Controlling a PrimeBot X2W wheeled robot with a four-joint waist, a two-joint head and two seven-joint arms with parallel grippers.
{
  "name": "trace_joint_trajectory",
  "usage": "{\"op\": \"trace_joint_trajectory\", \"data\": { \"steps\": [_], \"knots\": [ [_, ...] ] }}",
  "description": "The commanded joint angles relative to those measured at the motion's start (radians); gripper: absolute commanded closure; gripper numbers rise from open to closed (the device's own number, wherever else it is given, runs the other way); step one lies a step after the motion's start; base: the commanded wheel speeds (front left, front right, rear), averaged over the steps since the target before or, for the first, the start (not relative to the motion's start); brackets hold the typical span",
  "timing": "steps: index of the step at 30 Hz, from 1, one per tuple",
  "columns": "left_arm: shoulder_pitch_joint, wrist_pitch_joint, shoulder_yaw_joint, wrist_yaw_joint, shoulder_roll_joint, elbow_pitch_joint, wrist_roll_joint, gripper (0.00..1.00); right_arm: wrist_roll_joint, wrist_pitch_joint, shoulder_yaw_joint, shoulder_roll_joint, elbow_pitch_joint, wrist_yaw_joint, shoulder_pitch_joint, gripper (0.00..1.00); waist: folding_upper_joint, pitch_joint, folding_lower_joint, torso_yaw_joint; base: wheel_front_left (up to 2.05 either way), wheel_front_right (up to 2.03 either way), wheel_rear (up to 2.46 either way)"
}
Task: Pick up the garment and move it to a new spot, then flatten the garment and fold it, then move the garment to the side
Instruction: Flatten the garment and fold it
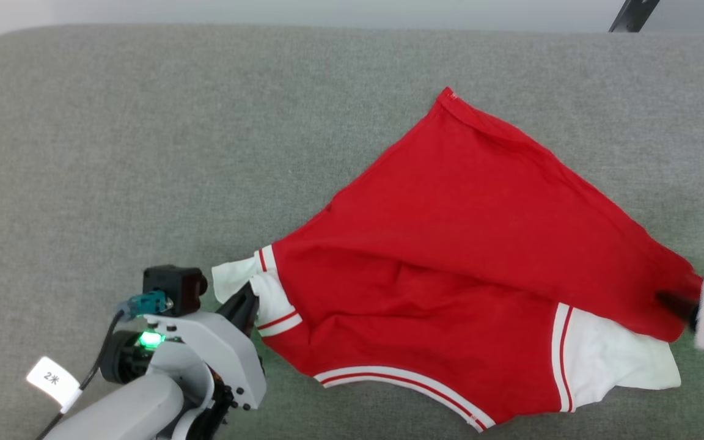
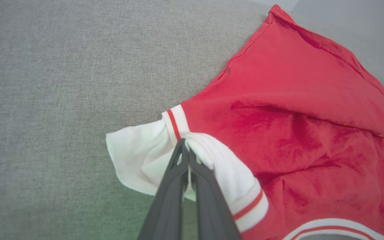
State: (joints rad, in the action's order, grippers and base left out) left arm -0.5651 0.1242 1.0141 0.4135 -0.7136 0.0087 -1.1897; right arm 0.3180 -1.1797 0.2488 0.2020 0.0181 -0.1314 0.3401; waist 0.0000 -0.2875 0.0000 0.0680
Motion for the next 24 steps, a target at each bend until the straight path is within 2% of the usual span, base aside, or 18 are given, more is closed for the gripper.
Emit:
{"op": "trace_joint_trajectory", "data": {
  "steps": [1, 4, 7, 10, 12, 14, 15, 18, 22, 24],
  "knots": [
    [0.017, 0.007, -0.001, 0.005, -0.003, -0.003, -0.005, 1.00, 0.017, 0.006, 0.009, 0.001, -0.055, 0.001, 0.002, 0.00, 0.0000, 0.014, 0.0000, -0.005, 0.00, 0.00, 0.00],
    [0.017, 0.008, -0.002, 0.007, 0.000, -0.007, -0.006, 1.00, 0.039, 0.025, 0.024, -0.019, -0.134, 0.001, 0.017, 0.00, 0.0000, 0.021, 0.0000, -0.006, 0.00, 0.00, 0.00],
    [0.014, 0.011, -0.001, 0.005, 0.007, -0.007, -0.002, 1.00, 0.076, 0.099, -0.013, -0.035, -0.204, 0.001, 0.045, 0.00, 0.0000, 0.023, 0.0000, -0.002, 0.00, 0.00, 0.00],
    [0.004, 0.016, 0.000, 0.003, 0.014, -0.005, 0.004, 1.00, 0.102, 0.232, -0.089, -0.004, -0.238, 0.001, 0.084, 0.00, 0.0000, 0.019, 0.0000, 0.007, 0.00, 0.00, 0.00],
    [-0.007, 0.015, 0.002, -0.001, 0.026, -0.004, 0.009, 1.00, 0.096, 0.332, -0.146, 0.041, -0.222, 0.001, 0.117, 0.00, 0.0000, 0.011, 0.0000, 0.019, 0.00, 0.00, 0.00],
    [-0.020, 0.011, 0.008, -0.009, 0.036, 0.002, 0.016, 1.00, 0.094, 0.423, -0.191, 0.063, -0.177, 0.001, 0.161, 0.00, 0.0000, 0.002, 0.0000, 0.035, 0.00, 0.00, 0.00],
    [-0.020, 0.011, 0.008, -0.009, 0.036, 0.002, 0.016, 1.00, 0.094, 0.423, -0.191, 0.063, -0.177, 0.001, 0.161, 0.00, 0.0000, 0.002, 0.0000, 0.035, 0.00, 0.00, 0.00],
    [-0.048, 0.000, 0.019, -0.020, 0.060, 0.016, 0.030, 1.00, 0.085, 0.523, -0.244, 0.094, -0.071, 0.001, 0.250, 0.00, 0.0000, -0.013, 0.0000, 0.064, 0.00, 0.00, 0.00],
    [-0.095, -0.015, 0.038, -0.048, 0.104, 0.040, 0.047, 1.00, 0.102, 0.539, -0.316, 0.120, 0.128, 0.001, 0.395, 0.00, 0.0000, -0.030, 0.0000, 0.118, 0.00, 0.00, 0.00],
    [-0.119, -0.023, 0.049, -0.064, 0.131, 0.056, 0.056, 1.00, 0.110, 0.512, -0.349, 0.137, 0.236, 0.001, 0.463, 0.00, 0.0000, -0.042, 0.0000, 0.150, 0.00, 0.00, 0.00]
  ]
}}
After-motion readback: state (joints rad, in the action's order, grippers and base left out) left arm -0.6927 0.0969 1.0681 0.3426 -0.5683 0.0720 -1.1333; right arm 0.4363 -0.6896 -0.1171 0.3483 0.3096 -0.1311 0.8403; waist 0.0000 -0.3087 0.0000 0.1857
